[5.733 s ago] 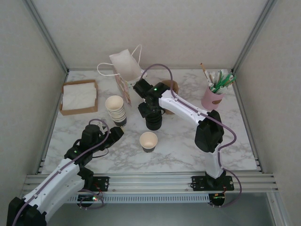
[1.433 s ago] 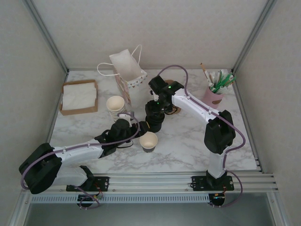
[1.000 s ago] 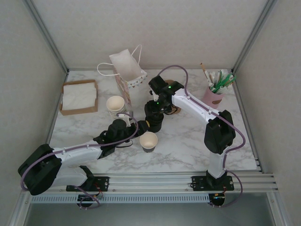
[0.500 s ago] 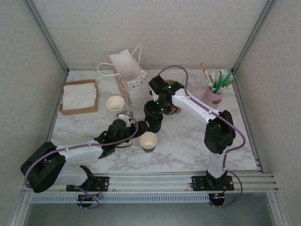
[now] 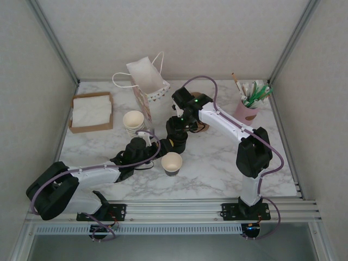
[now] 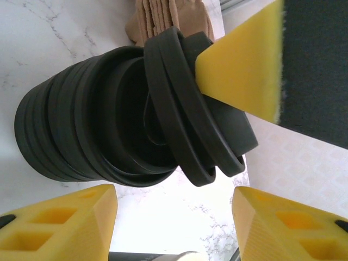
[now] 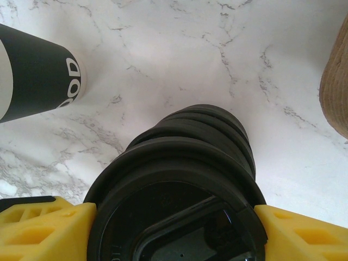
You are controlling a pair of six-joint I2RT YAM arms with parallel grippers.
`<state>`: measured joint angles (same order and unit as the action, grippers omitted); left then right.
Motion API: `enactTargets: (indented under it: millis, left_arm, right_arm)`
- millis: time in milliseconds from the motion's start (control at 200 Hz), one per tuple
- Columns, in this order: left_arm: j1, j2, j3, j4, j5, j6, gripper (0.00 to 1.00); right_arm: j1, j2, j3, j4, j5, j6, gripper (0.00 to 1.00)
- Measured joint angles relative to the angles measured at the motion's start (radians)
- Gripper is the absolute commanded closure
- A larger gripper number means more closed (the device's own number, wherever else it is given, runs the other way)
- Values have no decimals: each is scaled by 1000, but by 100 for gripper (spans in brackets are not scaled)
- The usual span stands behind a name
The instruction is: Pack the takeout coffee
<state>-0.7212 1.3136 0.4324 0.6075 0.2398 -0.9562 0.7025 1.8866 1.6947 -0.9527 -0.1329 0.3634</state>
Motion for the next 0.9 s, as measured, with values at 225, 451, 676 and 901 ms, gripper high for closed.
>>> enactTargets:
  millis: [225,451,676,901]
  left_arm:
    - [5,23,0,3,0,-3,45]
    - [10,32,-5,13,0,-7,45]
    - [16,32,-23,43,1,-18,39]
    - [17,32,-48,92,11,-19,38]
  right_arm:
    - [0,0,0,0,-3,0,29]
    - [0,-1,-1,0,-3,0,29]
    - [0,-10,-3,0,-3,0,29]
    - [0,-13,-4,0,-3,1,29]
